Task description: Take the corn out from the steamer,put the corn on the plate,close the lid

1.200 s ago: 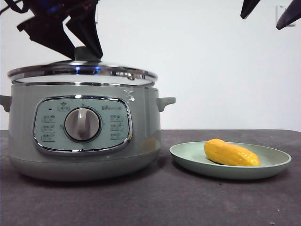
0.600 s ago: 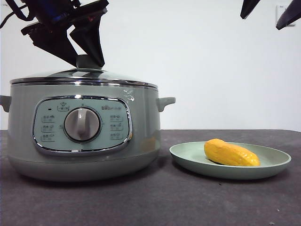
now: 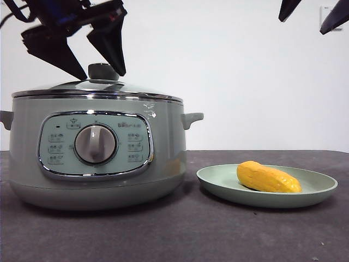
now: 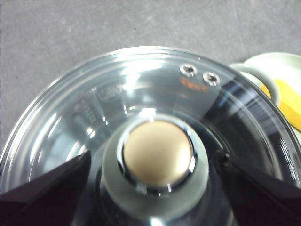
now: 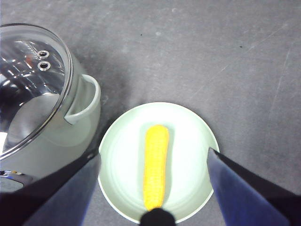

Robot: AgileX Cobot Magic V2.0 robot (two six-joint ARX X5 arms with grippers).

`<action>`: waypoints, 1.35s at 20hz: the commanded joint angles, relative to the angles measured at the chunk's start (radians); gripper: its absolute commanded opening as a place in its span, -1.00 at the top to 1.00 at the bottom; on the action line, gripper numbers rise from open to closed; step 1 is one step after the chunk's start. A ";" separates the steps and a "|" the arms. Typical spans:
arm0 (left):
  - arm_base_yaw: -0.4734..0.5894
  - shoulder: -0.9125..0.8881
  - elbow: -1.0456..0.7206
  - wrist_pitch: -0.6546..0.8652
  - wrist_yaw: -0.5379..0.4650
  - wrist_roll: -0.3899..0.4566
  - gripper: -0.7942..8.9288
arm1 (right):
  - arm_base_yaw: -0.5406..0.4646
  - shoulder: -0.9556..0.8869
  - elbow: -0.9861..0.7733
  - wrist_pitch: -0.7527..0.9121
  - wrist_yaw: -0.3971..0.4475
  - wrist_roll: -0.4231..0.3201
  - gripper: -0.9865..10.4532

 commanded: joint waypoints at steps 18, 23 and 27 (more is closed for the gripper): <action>-0.061 -0.713 -0.410 0.047 -0.191 -0.012 0.85 | 0.023 -0.406 -0.522 0.483 0.024 0.005 0.84; -0.060 -0.793 -0.507 0.031 -0.193 -0.014 0.84 | 0.020 -0.401 -0.560 0.491 0.159 0.083 0.83; -0.060 -0.788 -0.506 -0.084 -0.192 -0.013 0.84 | 0.020 -0.397 -0.560 0.456 0.209 0.081 0.83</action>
